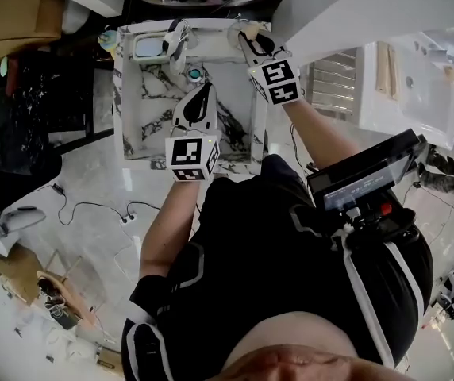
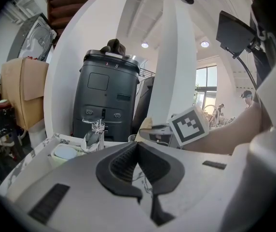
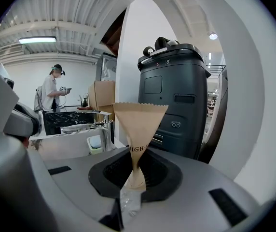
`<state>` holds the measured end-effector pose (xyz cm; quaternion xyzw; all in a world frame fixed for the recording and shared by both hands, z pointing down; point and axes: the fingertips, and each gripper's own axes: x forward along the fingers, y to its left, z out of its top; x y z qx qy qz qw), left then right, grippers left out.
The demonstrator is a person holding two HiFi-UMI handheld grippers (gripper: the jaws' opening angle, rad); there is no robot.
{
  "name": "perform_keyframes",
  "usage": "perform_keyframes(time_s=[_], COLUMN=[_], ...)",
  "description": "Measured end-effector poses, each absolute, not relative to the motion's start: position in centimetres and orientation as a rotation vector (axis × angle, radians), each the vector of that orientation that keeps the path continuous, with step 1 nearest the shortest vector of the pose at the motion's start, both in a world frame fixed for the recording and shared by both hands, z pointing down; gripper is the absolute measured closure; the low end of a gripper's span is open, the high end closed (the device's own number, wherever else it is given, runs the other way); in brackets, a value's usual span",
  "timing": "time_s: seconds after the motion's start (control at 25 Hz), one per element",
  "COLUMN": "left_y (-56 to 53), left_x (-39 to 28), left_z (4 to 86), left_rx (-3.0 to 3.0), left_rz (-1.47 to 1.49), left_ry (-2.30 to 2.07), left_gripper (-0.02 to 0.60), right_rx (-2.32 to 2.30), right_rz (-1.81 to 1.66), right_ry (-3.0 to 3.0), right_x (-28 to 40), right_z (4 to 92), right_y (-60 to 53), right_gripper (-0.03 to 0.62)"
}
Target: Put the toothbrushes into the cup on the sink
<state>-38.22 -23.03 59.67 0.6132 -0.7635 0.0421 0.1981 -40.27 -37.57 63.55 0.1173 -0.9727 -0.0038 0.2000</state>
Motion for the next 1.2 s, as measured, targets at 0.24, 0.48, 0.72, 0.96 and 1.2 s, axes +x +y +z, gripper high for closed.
perform_keyframes(time_s=[0.24,0.48,0.72,0.96,1.2], left_y=[-22.5,-21.4,-20.0,-18.8,-17.6], left_x=[-38.8,-39.4,-39.7,-39.6,-39.7], left_z=[58.9,57.6,56.2,53.7,51.3], left_rx=[1.723,1.744,1.776,1.846,1.946], left_rz=[0.115,0.108,0.104,0.089,0.067], left_ry=[-2.152,-2.171,-2.177,-2.189,-2.162], left_gripper=[0.577,0.577,0.577,0.577,0.577], right_rx=[0.310,0.367,0.467,0.566,0.664], right_rz=[-0.053,-0.069,-0.049,-0.059,-0.045], right_ry=[-2.701,-2.716,-2.727,-2.797,-2.865], right_x=[-40.6,-40.2,-38.5,-36.2,-33.5], right_z=[63.4,61.8,59.9,55.5,50.5], right_y=[-37.1,-36.8,-36.7,-35.8,-34.2], right_gripper=[0.460,0.402,0.368,0.362,0.364])
